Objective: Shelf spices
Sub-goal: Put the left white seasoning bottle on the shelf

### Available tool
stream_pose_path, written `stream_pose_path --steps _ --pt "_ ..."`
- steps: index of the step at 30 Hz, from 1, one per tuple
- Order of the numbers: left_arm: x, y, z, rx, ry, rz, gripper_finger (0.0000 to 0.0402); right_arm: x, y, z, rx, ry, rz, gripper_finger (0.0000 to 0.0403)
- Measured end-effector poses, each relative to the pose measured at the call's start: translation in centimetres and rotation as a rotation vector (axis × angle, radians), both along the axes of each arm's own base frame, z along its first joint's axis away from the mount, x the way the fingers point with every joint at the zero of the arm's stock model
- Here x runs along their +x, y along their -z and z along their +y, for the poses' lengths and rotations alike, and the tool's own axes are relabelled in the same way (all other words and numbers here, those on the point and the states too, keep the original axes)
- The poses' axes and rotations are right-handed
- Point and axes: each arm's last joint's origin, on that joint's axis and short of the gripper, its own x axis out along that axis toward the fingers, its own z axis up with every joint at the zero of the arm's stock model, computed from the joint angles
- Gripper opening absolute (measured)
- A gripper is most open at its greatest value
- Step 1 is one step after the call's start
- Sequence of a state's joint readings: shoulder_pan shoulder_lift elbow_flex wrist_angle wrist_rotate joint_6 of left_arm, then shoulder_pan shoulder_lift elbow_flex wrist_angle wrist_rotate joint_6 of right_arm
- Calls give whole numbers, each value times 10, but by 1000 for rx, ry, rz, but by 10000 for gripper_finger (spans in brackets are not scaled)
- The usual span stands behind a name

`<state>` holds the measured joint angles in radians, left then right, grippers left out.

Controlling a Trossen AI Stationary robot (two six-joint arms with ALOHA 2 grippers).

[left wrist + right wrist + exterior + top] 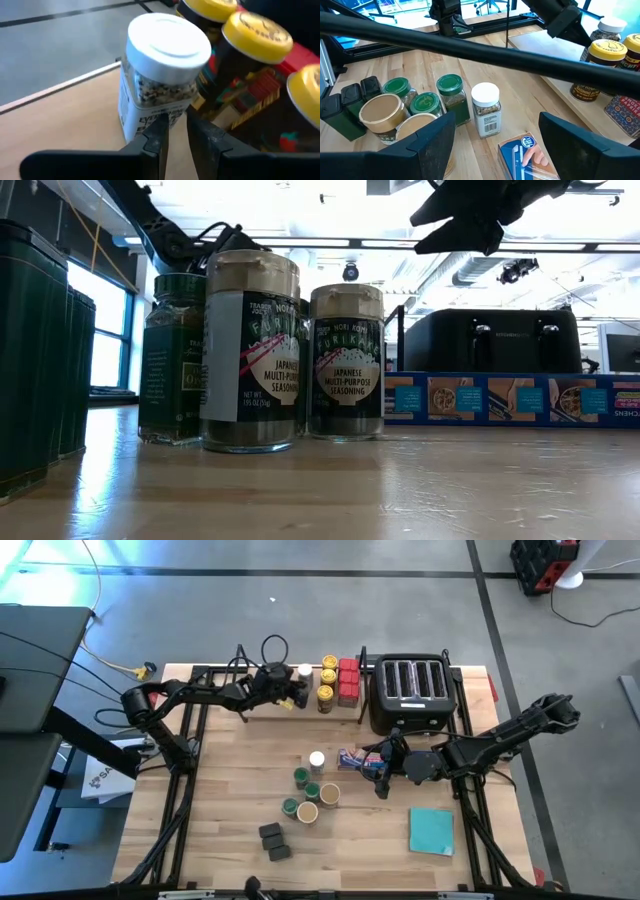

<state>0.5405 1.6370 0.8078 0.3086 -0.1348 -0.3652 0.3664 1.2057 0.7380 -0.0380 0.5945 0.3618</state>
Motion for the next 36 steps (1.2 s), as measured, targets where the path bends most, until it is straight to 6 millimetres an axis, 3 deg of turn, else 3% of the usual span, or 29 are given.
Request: stream_pose_path --steps 7,13,20,28,36 --pt "1 -3 3 25 -54 -47 64 0 0 0 0 0 0 281" --pt "5 -9 -1 32 2 -99 64 0 0 0 0 0 0 281" --pt "-12 -15 -6 -12 11 53 64 0 0 0 5 3 1 281" --pt "-29 -7 18 -20 -96 106 49 0 0 0 10 6 1 281" --pt "-27 -4 34 34 -70 27 16 0 1 0 1 1 5 281"
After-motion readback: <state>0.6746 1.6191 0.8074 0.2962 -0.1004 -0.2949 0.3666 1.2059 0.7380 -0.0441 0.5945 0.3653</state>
